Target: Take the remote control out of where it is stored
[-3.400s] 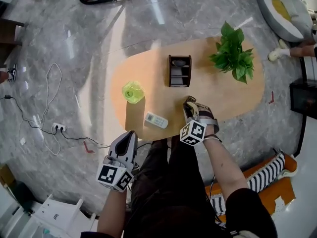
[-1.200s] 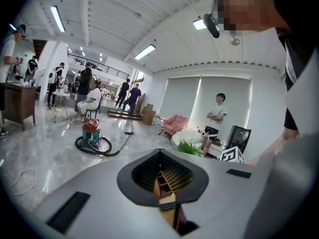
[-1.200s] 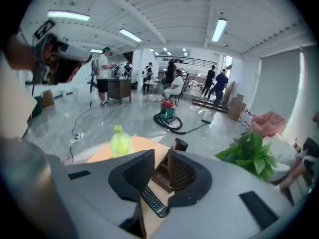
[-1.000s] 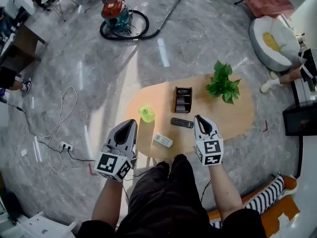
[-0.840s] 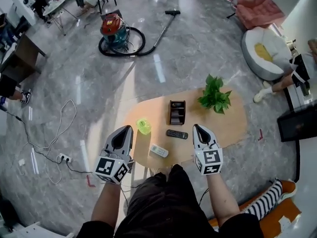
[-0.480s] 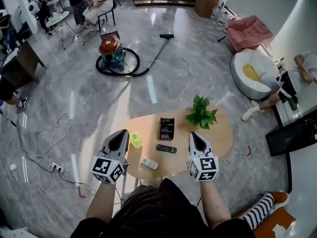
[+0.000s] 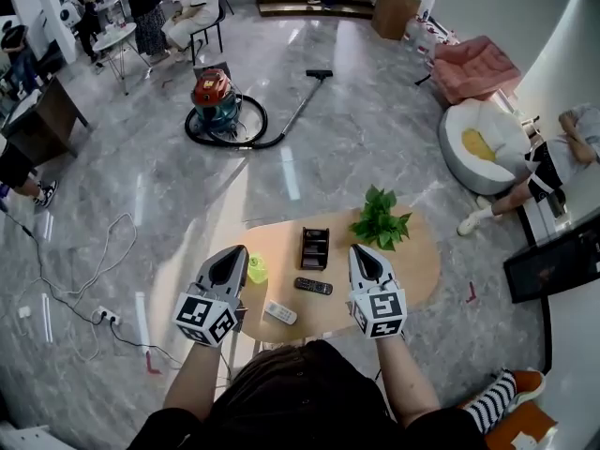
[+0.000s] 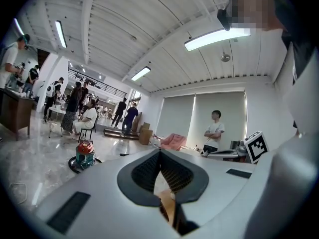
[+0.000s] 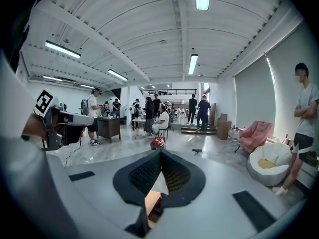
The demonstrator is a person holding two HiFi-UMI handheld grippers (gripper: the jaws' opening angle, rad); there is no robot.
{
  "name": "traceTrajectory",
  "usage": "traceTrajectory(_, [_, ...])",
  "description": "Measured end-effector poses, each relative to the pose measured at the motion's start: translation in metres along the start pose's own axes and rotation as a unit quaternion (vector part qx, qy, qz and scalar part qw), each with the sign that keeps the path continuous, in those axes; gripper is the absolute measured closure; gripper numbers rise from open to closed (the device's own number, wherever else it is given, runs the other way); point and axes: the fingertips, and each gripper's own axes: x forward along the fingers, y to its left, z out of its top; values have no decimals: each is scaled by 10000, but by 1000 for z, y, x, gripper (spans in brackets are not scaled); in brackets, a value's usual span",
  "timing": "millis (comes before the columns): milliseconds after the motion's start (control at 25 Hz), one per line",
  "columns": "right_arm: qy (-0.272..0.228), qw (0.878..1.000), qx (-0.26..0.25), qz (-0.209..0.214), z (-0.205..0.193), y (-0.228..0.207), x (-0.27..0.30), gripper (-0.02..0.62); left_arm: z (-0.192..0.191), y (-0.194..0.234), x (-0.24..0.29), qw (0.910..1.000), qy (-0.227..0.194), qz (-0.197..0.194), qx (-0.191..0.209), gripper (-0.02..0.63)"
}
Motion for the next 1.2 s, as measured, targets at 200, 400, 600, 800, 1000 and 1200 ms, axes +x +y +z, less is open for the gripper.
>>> traceTrajectory(200, [122,9997,22,201,-13,-5,13,588,-9,1,11,9998,83,142,-61,600])
traceTrajectory(400, [434,9976,-24,535,-39,-8,39,586,-28,7,24,9988,309,318,-204,600])
traceTrajectory(600, [906,9899,-300,1048,-82,-5,74,471,-52,11,27,9961,598,552,-343,600])
traceTrajectory(800, [1447,9760,-691,1475,-137,-7,117,439,-69,18,26,9918,826,869,-443,600])
traceTrajectory(1000, [2005,9549,-1198,1832,-198,-13,158,410,-93,26,27,9854,993,1227,-637,600])
traceTrajectory(1200, [2262,9214,-2107,2355,-252,-14,196,408,-134,25,31,9792,1156,1387,-921,600])
